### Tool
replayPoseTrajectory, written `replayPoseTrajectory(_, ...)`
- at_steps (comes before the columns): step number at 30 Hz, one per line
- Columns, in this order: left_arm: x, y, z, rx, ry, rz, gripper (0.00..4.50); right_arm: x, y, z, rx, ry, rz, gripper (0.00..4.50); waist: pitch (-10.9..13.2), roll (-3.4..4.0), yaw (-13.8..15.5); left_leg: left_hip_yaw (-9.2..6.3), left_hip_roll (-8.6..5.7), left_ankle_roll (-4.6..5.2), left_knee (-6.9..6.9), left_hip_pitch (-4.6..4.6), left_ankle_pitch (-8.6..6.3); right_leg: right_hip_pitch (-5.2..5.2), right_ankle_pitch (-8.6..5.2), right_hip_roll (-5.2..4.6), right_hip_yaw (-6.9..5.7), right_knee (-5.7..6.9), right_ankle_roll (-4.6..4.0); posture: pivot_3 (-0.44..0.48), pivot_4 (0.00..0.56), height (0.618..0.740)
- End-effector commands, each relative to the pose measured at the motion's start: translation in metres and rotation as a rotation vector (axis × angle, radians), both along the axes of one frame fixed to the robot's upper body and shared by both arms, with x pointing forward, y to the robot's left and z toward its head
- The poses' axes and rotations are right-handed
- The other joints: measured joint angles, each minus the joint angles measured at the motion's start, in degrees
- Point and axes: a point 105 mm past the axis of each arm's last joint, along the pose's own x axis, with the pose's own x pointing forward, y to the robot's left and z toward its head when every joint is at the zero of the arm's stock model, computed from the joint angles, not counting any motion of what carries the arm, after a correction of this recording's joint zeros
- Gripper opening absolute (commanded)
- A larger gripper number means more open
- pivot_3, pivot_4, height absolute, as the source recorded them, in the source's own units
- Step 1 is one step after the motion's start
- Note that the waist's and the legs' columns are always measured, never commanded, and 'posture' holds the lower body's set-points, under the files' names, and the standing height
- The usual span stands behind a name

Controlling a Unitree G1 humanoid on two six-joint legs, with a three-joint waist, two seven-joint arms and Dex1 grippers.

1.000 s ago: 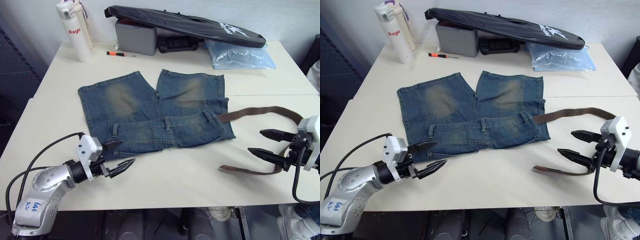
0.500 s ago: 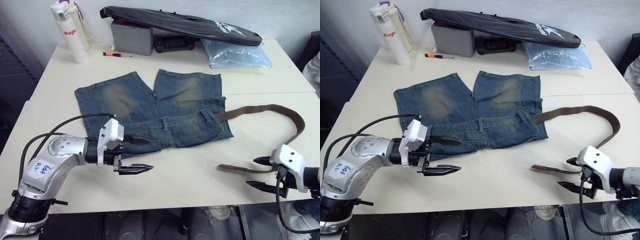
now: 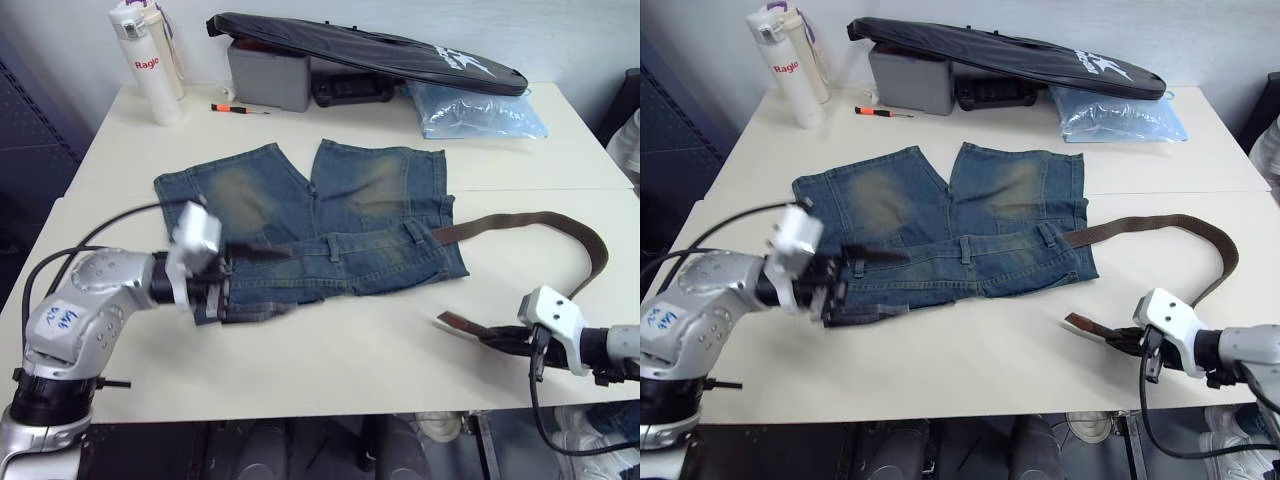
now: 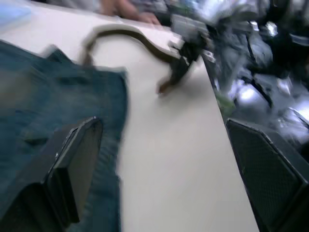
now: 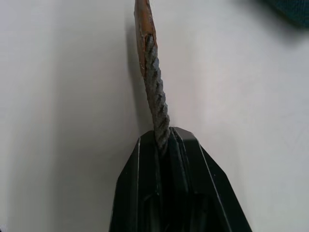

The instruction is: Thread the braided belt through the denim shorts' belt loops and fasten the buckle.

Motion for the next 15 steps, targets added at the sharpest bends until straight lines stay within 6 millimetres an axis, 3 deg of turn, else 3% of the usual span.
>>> replayPoseTrajectory(1,0.022,-0.011,0.011,-0.102,0.012,0.078,4.5,-0.001,0.029,0.04,0.149,-0.052,0.07,0.06,0.0,0.0,0.0,0.0,0.0,-0.01,0.0,0.0,0.01,0.0,0.0,0.01,0.0,-0.01,0.0,0.0,0.15,0.74)
replayPoseTrajectory(6,0.027,-0.058,0.019,-0.215,0.055,-0.025,4.5,0.0,0.067,0.066,0.29,-0.099,0.131,0.06,0.04,-0.09,0.1,0.02,0.0,-0.01,-0.01,-0.07,-0.01,0.01,0.03,0.02,-0.02,-0.14,0.05,0.0,0.15,0.74)
replayPoseTrajectory(11,0.029,-0.11,0.003,-0.191,0.138,-0.107,4.5,0.001,0.095,0.083,0.397,-0.119,0.148,0.06,0.04,-0.08,0.09,0.03,-0.02,0.0,0.0,-0.09,-0.01,0.0,0.05,0.03,-0.02,-0.19,0.07,0.0,0.15,0.74)
replayPoseTrajectory(15,0.021,-0.128,-0.006,-0.177,0.159,-0.169,4.5,-0.001,0.101,0.085,0.429,-0.112,0.133,0.06,0.04,-0.08,-0.05,0.04,-0.02,0.0,-0.04,-0.15,-0.02,-0.07,0.05,0.04,-0.02,-0.23,0.07,0.0,0.15,0.74)
